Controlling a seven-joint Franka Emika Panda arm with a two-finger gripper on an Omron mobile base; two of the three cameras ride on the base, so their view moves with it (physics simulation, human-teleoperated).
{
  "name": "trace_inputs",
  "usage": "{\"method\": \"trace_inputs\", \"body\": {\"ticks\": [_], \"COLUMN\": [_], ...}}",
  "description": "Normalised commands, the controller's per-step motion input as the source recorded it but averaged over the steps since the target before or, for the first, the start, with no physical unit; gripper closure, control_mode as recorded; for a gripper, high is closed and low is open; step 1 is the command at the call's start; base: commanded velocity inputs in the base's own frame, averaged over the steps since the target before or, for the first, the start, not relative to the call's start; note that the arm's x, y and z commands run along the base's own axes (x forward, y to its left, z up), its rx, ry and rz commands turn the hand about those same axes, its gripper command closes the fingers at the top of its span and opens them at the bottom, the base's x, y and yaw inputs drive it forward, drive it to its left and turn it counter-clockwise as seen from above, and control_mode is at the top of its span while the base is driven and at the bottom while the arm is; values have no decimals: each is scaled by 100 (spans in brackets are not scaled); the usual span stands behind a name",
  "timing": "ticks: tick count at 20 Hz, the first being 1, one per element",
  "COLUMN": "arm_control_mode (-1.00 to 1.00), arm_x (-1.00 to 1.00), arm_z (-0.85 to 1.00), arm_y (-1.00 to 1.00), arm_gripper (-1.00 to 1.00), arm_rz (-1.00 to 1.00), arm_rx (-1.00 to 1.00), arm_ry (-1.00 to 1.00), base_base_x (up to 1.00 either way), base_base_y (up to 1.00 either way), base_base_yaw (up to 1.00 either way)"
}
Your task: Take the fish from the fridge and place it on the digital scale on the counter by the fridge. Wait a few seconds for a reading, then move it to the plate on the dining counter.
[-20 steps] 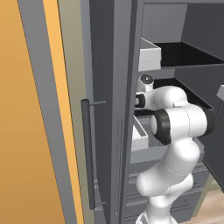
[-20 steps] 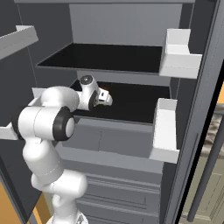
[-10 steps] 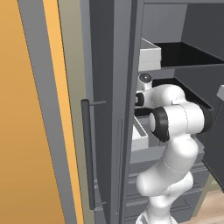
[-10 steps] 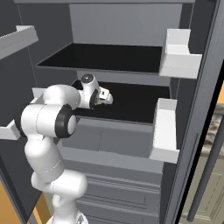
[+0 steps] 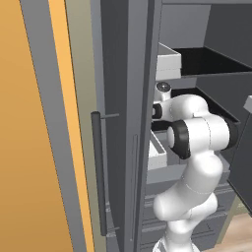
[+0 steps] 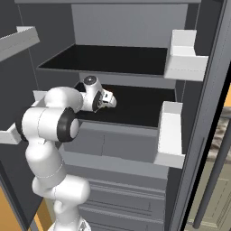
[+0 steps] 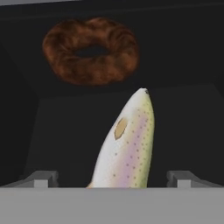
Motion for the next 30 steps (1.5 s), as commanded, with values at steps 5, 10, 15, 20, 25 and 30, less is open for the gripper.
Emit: {"method": "trace_inputs", "body": {"ticks": [5, 10, 15, 20, 25, 30], "arm_control_mode": [-100, -100, -100, -100, -100, -100], "arm_x": [0, 0, -9, -70, -71, -65], "arm_z": [-8, -2, 0, 0, 1, 16], "arm_y": [0, 0, -2, -17, -18, -21], "arm_gripper": [100, 100, 100, 100, 100, 100], "arm_rz": [0, 0, 0, 0, 0, 0], "arm_rx": [0, 0, 0, 8, 11, 2], "arm_ry": [3, 5, 3, -11, -19, -6], "base_base_x": [0, 0, 0, 0, 0, 0], "base_base_y": [0, 0, 0, 0, 0, 0], "base_base_yaw": [0, 0, 0, 0, 0, 0]}}
